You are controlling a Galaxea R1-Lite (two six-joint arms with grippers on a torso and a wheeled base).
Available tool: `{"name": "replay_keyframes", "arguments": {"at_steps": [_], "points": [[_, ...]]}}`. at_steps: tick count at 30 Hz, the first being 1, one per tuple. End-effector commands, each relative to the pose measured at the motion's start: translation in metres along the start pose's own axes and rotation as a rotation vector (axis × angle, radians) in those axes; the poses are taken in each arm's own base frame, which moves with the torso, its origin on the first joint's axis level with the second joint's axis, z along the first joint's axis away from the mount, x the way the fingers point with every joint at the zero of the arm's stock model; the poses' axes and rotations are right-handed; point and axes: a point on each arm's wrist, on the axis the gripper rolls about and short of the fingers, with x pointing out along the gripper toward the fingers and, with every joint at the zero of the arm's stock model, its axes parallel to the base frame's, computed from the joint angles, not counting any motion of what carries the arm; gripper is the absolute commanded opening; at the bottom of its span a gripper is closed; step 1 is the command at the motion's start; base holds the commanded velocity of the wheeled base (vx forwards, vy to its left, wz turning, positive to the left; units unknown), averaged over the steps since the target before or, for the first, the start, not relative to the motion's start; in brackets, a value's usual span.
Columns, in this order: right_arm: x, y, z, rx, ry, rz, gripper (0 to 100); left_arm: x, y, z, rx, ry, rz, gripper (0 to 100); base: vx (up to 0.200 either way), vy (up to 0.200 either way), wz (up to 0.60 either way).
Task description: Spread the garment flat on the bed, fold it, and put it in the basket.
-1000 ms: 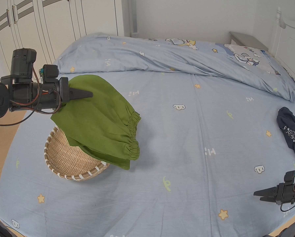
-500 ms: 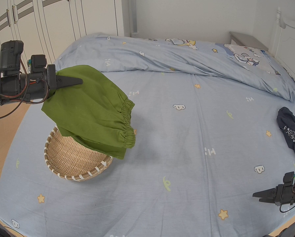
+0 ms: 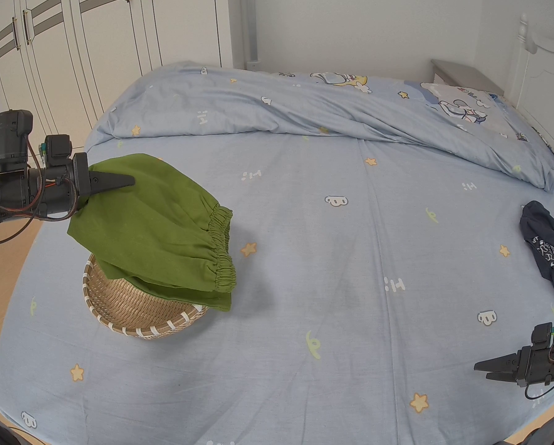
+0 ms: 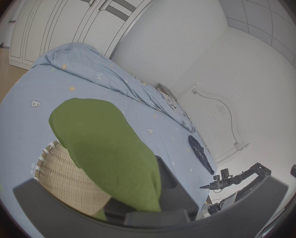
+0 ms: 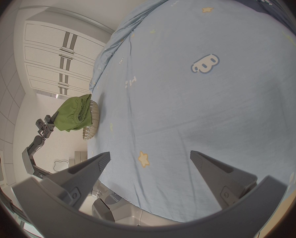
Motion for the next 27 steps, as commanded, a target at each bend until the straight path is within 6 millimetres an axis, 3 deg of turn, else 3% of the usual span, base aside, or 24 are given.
{"name": "replay_keyframes", "arguments": {"at_steps": [1,8,16,26,27], "points": [[0.000,0.000,0.000,0.000,0.001,0.000,100,-0.002,0.013,-0.009,-0.024,0.002,0.026,0,0.000,0.000,0.00],[0.000,0.000,0.000,0.002,0.002,0.001,100,-0.003,0.022,-0.016,-0.050,0.010,0.049,0,0.000,0.000,0.00],[0.001,0.001,-0.001,0.001,0.009,0.005,100,-0.006,0.054,-0.050,-0.059,0.087,0.119,0,0.000,0.000,0.00],[0.002,0.001,-0.002,-0.002,0.017,0.009,100,-0.007,0.069,-0.055,-0.085,0.098,0.155,0,0.000,0.000,0.00],[0.002,0.001,-0.003,-0.002,0.018,0.010,100,-0.006,0.073,-0.055,-0.090,0.100,0.162,100,0.000,0.000,0.00]]}}
